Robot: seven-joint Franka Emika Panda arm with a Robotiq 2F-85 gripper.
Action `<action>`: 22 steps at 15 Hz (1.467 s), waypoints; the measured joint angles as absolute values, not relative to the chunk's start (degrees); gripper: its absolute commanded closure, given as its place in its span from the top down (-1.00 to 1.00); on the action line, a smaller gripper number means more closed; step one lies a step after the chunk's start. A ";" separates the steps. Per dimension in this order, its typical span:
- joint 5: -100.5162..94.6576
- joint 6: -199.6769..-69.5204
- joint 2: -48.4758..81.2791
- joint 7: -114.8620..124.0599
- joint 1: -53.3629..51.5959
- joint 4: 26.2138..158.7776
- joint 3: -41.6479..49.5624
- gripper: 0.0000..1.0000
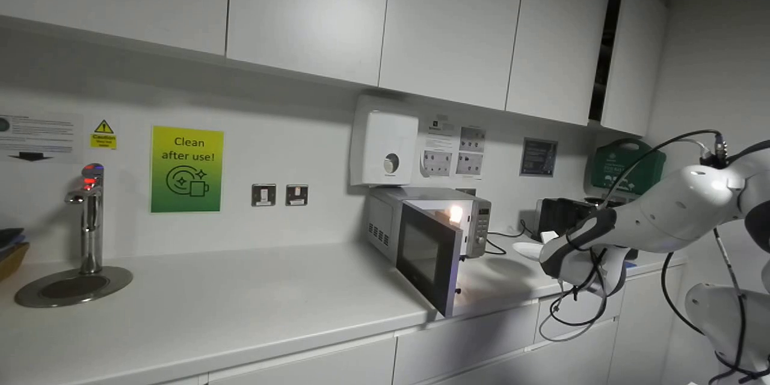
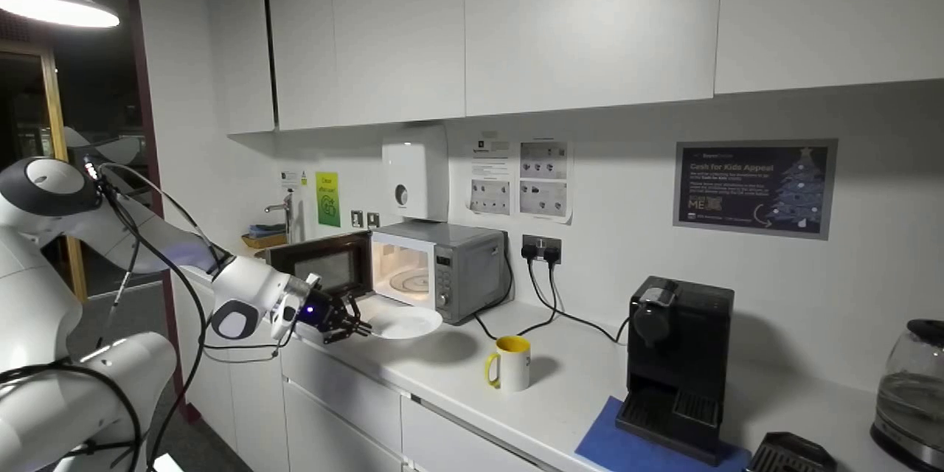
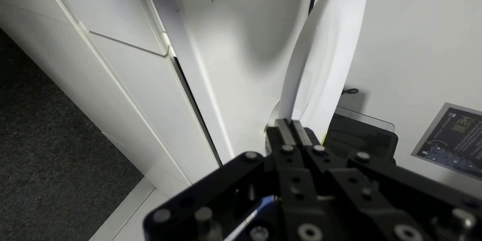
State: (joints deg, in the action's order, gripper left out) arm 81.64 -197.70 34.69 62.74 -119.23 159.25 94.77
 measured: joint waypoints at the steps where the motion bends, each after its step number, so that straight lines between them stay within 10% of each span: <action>1: 81.66 -197.64 34.56 62.73 -119.22 159.25 94.47 -0.99; 22: 76.21 -197.68 33.26 69.08 -109.00 157.71 90.55 -0.99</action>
State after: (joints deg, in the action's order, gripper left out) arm 76.21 -197.68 33.26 69.08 -109.00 157.71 90.55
